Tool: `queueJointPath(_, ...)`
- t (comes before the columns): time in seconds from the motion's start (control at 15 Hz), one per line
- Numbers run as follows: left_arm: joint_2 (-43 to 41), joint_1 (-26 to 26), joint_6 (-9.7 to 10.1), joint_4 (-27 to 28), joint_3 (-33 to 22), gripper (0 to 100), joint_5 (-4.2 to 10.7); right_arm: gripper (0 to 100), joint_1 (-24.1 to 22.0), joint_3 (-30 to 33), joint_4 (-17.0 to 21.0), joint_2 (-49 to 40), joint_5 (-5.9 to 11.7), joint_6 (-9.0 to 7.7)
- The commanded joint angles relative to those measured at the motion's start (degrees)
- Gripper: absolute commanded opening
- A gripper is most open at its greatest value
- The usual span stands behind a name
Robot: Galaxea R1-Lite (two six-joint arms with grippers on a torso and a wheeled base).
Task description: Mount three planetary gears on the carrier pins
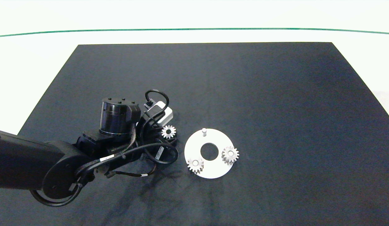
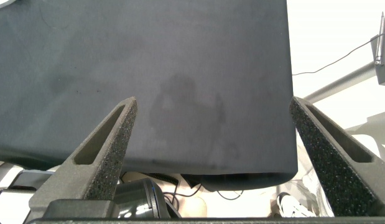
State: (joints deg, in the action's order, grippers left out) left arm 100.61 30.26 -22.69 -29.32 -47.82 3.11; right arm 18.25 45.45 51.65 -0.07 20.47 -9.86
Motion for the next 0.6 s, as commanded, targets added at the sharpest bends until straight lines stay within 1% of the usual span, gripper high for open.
queueJointPath(0.07,-0.2,0.1,-0.16,-0.1,0.0,14,0.06,100,0.0,0.1,0.3,0.1,0.10,-0.07)
queueJointPath(0.27,-0.7,0.2,-0.08,-0.1,-0.3,10,0.06,100,0.0,0.1,0.3,0.1,0.01,-0.07)
queueJointPath(0.6,-2.4,1.0,-0.08,0.1,-1.7,10,0.14,100,0.0,0.1,0.3,0.1,0.10,-0.07)
